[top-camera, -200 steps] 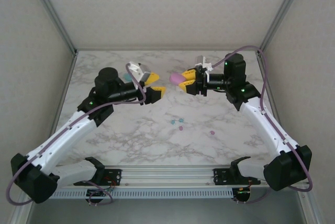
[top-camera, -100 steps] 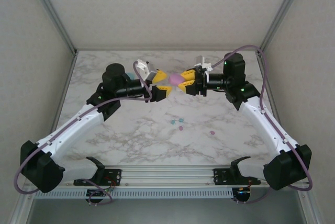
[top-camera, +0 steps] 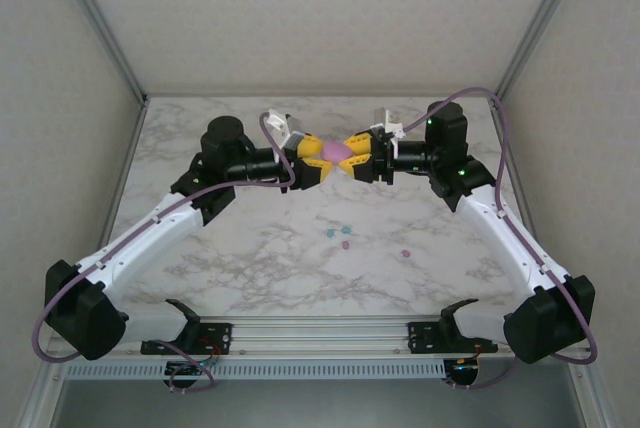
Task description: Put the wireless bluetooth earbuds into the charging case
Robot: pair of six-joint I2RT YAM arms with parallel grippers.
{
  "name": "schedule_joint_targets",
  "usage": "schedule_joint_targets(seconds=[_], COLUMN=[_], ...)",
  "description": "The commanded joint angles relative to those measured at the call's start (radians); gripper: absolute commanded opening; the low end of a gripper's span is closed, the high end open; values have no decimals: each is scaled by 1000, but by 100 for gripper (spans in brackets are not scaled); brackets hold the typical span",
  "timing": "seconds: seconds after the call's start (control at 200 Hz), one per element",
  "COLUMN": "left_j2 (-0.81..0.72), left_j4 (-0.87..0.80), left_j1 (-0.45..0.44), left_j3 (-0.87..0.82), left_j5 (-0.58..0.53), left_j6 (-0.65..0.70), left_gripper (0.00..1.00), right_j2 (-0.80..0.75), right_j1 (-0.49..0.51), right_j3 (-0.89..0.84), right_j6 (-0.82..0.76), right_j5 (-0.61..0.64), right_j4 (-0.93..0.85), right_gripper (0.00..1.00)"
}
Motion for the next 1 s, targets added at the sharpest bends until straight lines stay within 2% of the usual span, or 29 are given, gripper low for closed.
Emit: schedule_joint_targets(seconds=[0.0, 0.25, 0.46, 0.661, 0.861, 0.906, 0.991], left_j2=[9, 22, 30, 30, 32, 30, 30], left_j4=[33, 10, -13, -56, -108, -117, -149], left_j1=[-12, -22, -29, -36, -46, -47, -50], left_j3=[41, 52, 67, 81, 100, 102, 113], left_j5=[38, 41, 47, 59, 74, 78, 79], left_j6=[-17, 0, 18, 55, 91, 102, 118], left_gripper=[50, 47, 37, 40, 28, 30, 46], right_j2=[-14, -10, -8, -1, 18, 21, 25], right_j1=[11, 14, 19, 21, 22, 21, 21], right_j3=[-15, -13, -12, -8, 19, 24, 28], right_j6=[-19, -7, -5, 19, 32, 35, 35], right_j5=[-17, -20, -28, -22, -23, -27, -39], right_j4=[42, 54, 52, 57, 23, 17, 18], right_gripper=[30, 30, 31, 31, 32, 32, 32])
